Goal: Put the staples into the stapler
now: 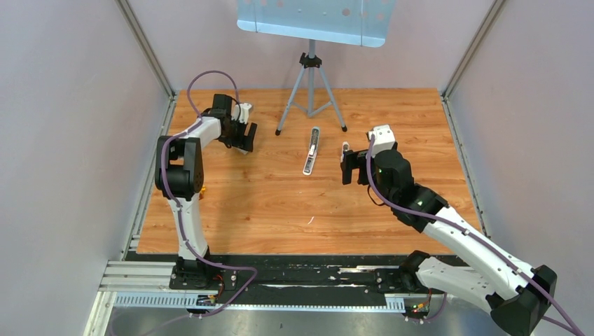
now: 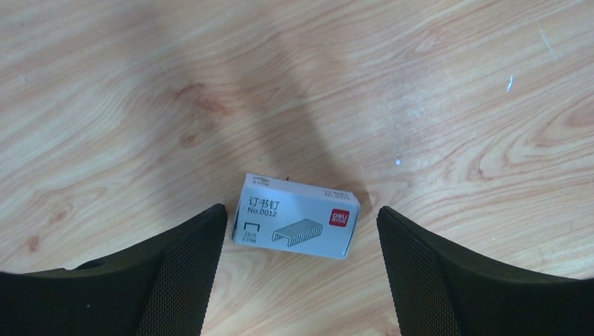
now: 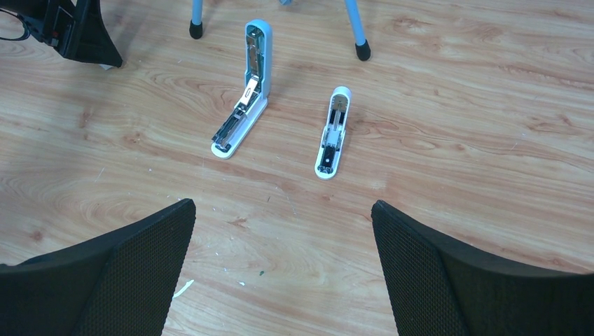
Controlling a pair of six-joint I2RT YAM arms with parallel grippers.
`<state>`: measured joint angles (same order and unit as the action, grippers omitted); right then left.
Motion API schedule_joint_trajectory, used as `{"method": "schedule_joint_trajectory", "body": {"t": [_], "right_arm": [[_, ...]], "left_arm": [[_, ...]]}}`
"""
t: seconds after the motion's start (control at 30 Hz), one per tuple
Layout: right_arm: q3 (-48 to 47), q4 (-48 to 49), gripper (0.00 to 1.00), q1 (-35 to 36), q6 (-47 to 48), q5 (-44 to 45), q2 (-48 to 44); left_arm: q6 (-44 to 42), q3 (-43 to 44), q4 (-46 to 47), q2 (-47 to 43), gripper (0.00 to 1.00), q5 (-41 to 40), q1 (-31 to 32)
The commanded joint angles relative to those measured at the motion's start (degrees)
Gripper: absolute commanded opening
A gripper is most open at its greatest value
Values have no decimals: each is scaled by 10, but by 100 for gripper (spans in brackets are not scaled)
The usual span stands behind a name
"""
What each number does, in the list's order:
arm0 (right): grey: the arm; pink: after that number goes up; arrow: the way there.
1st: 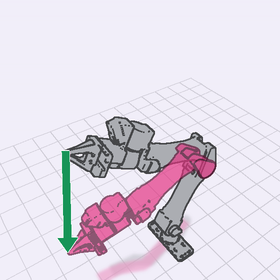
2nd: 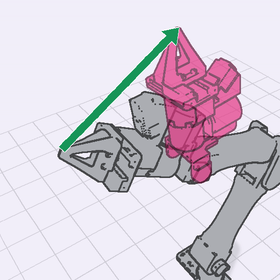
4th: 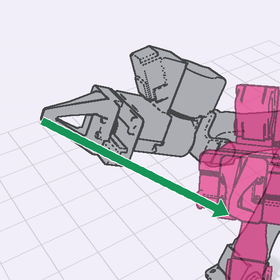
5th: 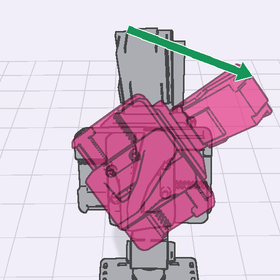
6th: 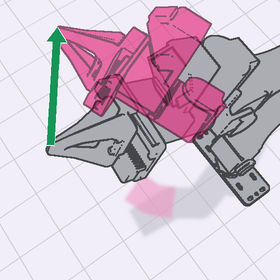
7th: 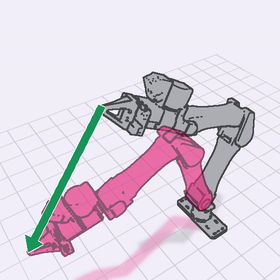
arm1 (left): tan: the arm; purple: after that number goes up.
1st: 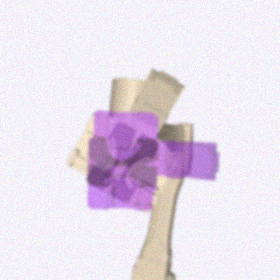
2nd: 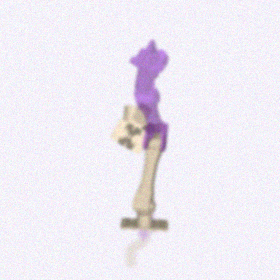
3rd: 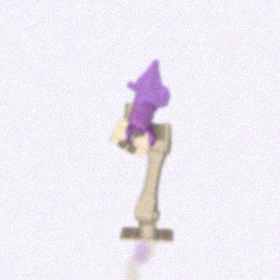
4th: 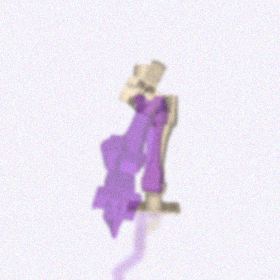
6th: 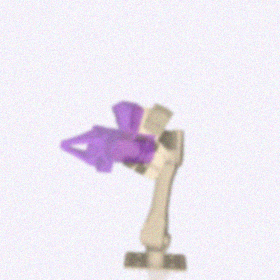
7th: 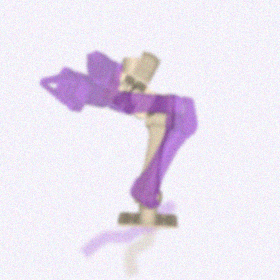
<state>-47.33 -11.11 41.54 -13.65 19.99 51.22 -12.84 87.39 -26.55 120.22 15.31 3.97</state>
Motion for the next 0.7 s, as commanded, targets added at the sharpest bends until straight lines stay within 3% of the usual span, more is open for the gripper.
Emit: {"method": "schedule_joint_trajectory", "body": {"t": [0.0, 0.4, 0.67], "right_arm": [[6, 2, 100, 3, 12, 15, -8], [5, -2, 100, 3, 12, 20, -23], [5, -9, 100, 3, -5, 11, -26]], "left_arm": [[16, -30, 9, -23, 80, -22, -1], [14, -49, 37, -29, 61, -46, 3], [32, -60, 38, -62, 57, -59, 24]]}}
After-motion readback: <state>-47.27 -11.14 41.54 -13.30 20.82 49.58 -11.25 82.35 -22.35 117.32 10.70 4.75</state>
